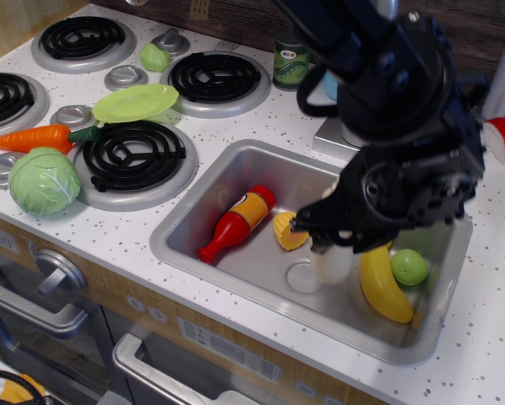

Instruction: Put detergent in sink

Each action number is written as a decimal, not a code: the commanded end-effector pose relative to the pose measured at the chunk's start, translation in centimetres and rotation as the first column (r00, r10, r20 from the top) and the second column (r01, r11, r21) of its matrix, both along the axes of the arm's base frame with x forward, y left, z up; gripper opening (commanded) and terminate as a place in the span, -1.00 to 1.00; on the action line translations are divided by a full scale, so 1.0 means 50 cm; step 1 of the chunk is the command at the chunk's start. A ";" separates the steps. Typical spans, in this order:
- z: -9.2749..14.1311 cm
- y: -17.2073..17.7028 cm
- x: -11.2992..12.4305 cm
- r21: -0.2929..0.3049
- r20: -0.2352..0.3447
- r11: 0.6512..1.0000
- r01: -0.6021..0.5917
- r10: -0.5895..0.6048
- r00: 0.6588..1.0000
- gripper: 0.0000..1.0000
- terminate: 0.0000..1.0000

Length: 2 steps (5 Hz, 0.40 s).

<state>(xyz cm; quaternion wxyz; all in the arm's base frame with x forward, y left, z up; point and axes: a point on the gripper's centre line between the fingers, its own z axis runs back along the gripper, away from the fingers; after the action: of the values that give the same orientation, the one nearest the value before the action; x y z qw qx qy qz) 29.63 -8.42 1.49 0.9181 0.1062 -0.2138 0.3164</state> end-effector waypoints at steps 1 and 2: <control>-0.035 -0.018 0.001 -0.032 0.054 0.999 -0.014 0.016 0.998 -1.00 -1.00; -0.057 -0.033 0.006 -0.062 0.074 0.998 0.020 -0.015 0.997 -1.00 -1.00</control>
<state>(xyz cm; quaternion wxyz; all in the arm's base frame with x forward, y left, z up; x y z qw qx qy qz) 29.76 -9.99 -2.29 0.9135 0.0710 -0.2426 0.3188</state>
